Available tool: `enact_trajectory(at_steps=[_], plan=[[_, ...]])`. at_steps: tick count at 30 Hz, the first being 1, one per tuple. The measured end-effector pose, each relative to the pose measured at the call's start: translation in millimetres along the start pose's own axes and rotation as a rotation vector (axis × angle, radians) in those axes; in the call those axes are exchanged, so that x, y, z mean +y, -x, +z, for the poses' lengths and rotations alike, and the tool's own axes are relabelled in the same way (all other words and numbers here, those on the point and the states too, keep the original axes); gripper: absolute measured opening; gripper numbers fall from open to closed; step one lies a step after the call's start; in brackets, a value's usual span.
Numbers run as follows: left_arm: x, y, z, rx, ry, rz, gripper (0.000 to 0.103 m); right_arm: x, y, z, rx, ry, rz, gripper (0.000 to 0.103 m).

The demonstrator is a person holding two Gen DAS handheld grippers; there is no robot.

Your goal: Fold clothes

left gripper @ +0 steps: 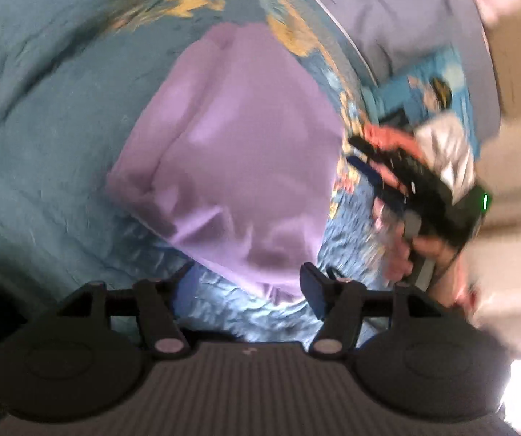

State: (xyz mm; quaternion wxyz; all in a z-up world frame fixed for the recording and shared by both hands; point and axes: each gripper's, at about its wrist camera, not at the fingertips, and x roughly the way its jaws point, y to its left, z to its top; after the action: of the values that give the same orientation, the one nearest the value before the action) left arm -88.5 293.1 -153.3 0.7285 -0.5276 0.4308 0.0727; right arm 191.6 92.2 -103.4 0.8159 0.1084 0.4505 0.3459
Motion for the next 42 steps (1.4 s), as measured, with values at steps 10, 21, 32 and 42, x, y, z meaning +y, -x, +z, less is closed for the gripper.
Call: enact_trajectory(at_steps=[10,21,32,42], plan=[[31.3,-20.4,17.9,-0.066,0.168,0.134,0.066,-2.6,-5.4,-15.8,0.049,0.007,0.071,0.042],[28.0,-36.0,34.4,-0.157,0.198,0.142,0.064,-17.0,-24.5,-15.9,0.052,-0.112,0.089,0.049],[28.9,-20.3,25.0,-0.187,0.152,0.088,0.034,-35.6,-50.4,-15.9,0.045,-0.326,0.174,0.056],[41.5,-26.4,30.6,-0.187,0.233,0.014,0.027,-19.4,-53.9,-10.9,0.021,-0.283,0.101,0.020]])
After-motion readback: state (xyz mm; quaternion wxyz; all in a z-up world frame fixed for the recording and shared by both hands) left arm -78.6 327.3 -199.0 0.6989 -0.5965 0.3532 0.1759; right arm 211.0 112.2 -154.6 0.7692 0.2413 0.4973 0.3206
